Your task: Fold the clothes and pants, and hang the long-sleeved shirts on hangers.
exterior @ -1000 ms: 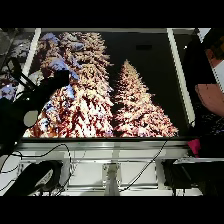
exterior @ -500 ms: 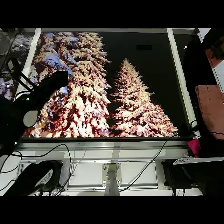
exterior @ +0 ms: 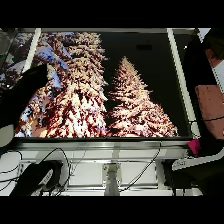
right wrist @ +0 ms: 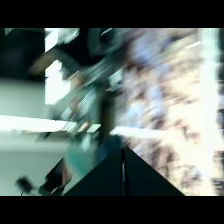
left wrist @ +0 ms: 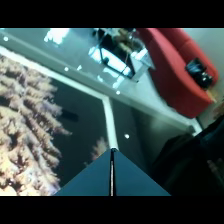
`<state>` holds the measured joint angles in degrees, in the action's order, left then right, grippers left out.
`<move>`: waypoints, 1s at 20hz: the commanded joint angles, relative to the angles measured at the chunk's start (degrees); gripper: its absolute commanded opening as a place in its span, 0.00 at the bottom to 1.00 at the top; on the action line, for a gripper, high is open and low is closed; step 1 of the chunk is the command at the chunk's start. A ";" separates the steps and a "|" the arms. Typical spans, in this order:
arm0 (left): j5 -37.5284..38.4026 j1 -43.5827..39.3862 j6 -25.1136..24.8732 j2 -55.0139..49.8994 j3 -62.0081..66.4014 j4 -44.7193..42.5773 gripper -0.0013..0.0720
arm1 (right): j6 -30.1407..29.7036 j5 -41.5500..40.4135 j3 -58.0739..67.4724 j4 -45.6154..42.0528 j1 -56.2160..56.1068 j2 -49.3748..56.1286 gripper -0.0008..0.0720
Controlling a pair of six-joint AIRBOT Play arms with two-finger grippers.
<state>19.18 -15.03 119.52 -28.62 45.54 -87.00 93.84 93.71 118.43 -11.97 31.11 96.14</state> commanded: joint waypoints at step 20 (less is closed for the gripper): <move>13.29 0.02 -1.70 4.22 9.70 0.02 0.04 | -2.01 -8.46 0.13 5.90 -14.71 -0.24 0.03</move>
